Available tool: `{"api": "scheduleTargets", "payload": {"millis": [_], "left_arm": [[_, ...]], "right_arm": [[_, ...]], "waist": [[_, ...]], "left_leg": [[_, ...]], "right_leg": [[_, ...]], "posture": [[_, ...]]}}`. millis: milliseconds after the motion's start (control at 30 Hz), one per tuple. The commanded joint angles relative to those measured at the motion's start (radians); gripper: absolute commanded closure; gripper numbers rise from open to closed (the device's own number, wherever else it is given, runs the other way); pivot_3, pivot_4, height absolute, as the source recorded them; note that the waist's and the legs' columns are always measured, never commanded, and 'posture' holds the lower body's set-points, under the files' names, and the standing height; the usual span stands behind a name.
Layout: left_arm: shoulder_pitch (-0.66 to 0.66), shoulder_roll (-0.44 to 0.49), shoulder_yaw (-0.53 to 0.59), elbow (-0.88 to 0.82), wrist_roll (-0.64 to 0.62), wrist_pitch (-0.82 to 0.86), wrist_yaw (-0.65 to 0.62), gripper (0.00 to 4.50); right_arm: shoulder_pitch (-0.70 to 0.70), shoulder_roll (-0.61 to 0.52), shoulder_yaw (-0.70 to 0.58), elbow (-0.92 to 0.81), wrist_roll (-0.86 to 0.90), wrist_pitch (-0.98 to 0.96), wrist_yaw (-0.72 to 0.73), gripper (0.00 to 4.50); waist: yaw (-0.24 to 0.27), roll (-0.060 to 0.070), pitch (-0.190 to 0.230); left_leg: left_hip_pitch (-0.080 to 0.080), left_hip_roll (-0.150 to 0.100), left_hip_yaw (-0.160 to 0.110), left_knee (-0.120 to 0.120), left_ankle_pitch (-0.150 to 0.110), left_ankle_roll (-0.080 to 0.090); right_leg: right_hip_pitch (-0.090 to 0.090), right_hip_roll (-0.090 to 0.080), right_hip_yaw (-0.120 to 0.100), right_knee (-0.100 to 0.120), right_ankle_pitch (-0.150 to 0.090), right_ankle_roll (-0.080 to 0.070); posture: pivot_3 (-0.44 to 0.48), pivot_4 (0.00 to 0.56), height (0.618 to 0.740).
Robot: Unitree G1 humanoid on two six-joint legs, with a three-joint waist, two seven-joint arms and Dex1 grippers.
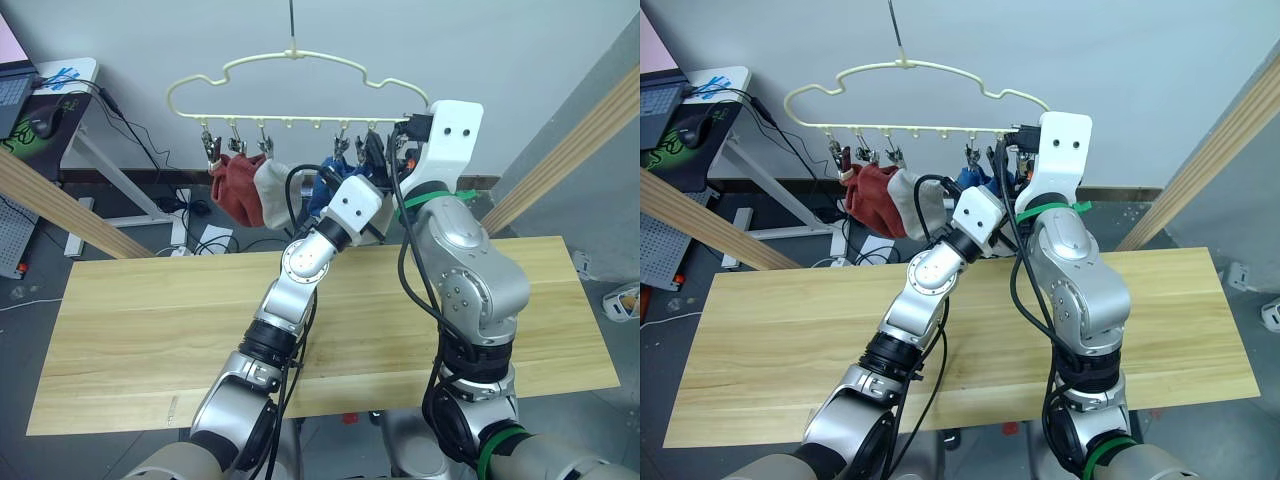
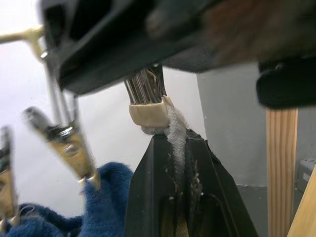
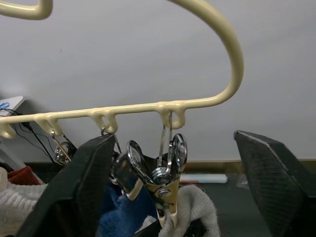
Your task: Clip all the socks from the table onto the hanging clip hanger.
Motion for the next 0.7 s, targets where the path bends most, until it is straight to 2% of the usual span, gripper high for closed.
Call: {"api": "scheduleTargets", "payload": {"millis": [33,100,333,500,700], "left_arm": [[-0.01,-0.018,-0.002,-0.049,-0.025,0.01,-0.01,3.9],[-0.003,-0.021,0.001,-0.06,-0.048,0.025,-0.028,3.41],[0.032,-0.018,0.008,-0.116,-0.114,0.082,-0.076,1.26],[0.084,0.005,0.013,-0.181,-0.164,0.118,-0.133,0.01],[0.149,0.051,0.016,-0.27,-0.214,0.186,-0.194,0.01]], "right_arm": [[0.007,0.039,-0.006,-0.072,0.014,-0.01,-0.005,0.45],[0.011,0.04,-0.011,-0.08,0.019,-0.006,-0.005,0.45],[0.023,0.041,-0.022,-0.101,0.034,0.001,0.003,0.45],[0.037,0.017,-0.04,-0.138,0.065,0.005,0.03,0.45],[0.066,-0.035,-0.069,-0.198,0.123,0.026,0.097,0.45]], "waist": [[0.0,0.0,0.0],[0.0,0.0,0.0],[0.0,0.0,0.0],[0.0,0.0,0.0],[0.001,0.0,0.0]], "left_leg": [[0.0,0.0,0.0,0.0,0.0,0.0],[0.0,0.0,0.0,0.0,0.0,0.0],[0.0,0.0,0.0,0.0,0.0,0.0],[0.0,0.0,0.0,0.0,0.0,0.0],[0.0,0.0,0.0,0.0,0.0,0.0]], "right_leg": [[0.0,0.0,0.0,0.0,0.0,0.0],[0.0,0.0,0.0,0.0,0.0,0.0],[0.0,0.0,0.0,0.0,0.0,0.0],[0.0,0.0,0.0,0.0,0.0,0.0],[0.0,0.0,0.0,0.001,0.0,0.0]], "posture": [[-0.179,0.346,0.74],[-0.179,0.346,0.74],[-0.173,0.337,0.74],[-0.173,0.332,0.74],[-0.171,0.327,0.74]]}}
